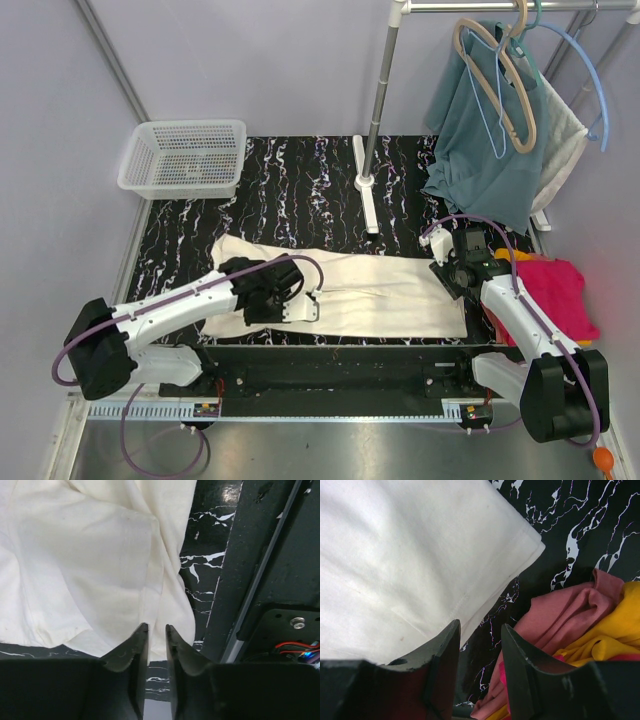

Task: Fold and stack the t-shirts
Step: Fold the tshirt

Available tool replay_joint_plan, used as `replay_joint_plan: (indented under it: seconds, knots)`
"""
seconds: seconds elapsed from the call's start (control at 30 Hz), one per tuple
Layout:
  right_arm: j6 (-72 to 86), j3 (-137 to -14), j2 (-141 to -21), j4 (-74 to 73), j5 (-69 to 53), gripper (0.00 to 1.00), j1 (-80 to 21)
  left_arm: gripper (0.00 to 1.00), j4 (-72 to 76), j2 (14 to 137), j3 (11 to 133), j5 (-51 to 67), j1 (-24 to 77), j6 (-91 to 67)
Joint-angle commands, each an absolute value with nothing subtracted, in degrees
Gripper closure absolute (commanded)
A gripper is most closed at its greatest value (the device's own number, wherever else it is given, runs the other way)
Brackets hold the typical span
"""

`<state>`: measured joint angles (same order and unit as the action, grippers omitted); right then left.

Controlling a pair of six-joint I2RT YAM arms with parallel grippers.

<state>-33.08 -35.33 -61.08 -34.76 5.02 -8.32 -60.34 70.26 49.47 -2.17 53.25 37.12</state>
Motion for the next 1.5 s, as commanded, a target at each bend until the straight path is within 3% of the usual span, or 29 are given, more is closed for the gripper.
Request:
replay_joint_plan:
  seconds: [0.0, 0.2, 0.43, 0.87, 1.47]
  knots:
    - [-33.0, -35.9, -60.7, -34.5, 5.5, 0.54, -8.7, 0.65, -56.9, 70.1, 48.7, -2.6, 53.6, 36.7]
    - [-33.6, -37.7, -62.0, -34.6, 5.6, 0.53, -8.7, 0.53, -48.9, 66.1, 46.7, -9.5, 53.4, 38.1]
    - [-34.0, -41.8, -65.9, -34.5, 5.5, 0.53, -8.7, 0.26, -40.2, 64.5, 44.3, -11.6, 46.7, 42.1]
    - [-34.1, -43.3, -70.2, -32.0, 5.4, 0.47, -9.0, 0.21, -29.7, 73.7, 46.1, -6.4, 26.2, 52.2]
    - [-38.7, -41.6, -79.1, -25.4, 4.5, 0.47, -9.6, 0.21, -24.2, 96.9, 51.8, -9.0, 19.8, 57.0]
